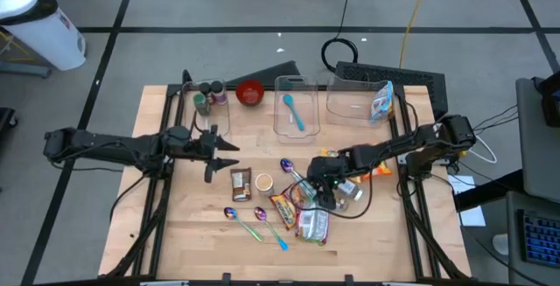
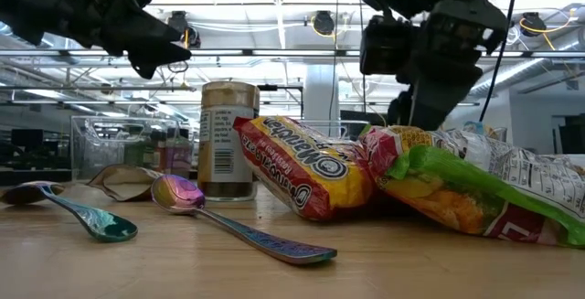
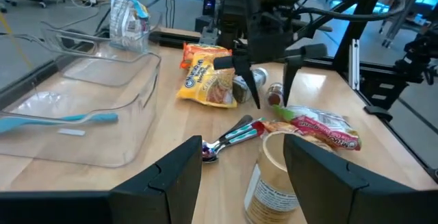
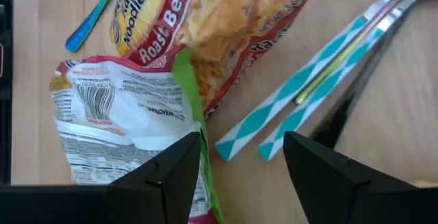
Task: Pick & Place Food Item
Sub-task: Put the yellow and green noodle pack into the right transparent bin
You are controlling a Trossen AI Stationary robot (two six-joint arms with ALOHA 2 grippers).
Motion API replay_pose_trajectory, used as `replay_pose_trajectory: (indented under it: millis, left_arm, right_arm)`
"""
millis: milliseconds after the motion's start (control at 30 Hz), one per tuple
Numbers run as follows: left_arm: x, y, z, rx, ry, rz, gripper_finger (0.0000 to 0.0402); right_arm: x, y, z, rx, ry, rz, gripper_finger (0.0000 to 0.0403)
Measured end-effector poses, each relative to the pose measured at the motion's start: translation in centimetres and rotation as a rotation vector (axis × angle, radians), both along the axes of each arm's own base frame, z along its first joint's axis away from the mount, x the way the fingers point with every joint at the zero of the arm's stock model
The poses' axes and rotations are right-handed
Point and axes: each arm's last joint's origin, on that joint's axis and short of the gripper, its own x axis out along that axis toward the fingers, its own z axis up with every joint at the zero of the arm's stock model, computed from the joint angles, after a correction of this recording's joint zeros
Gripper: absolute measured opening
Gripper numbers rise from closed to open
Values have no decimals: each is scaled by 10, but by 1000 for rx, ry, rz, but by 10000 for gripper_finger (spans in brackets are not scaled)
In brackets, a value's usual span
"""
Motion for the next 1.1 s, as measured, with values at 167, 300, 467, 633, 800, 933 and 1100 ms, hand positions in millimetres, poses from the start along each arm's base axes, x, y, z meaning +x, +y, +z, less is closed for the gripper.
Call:
replay_pose_trajectory:
  millis: [167,300,467,633,800,933,1100]
  left_arm:
    - [0,-8,0,4,-2,9,214]
    - [0,-11,0,10,-2,15,214]
    - [0,-12,0,11,-2,13,214]
    - [0,-12,0,11,-2,13,214]
    - [0,-12,0,11,-2,14,214]
    - [0,-12,0,5,-2,18,214]
    - [0,-12,0,-1,-2,21,214]
  right_arm:
    - [-3,0,-10,25,-42,-20,196]
    - [-3,1,-10,60,-42,-7,190]
    - [-2,3,-8,87,-57,-5,179]
    - [0,8,-8,91,-81,12,168]
    - [2,8,-16,92,-53,2,163]
    - [4,8,-21,91,-46,2,154]
    - [5,9,-23,88,-51,5,114]
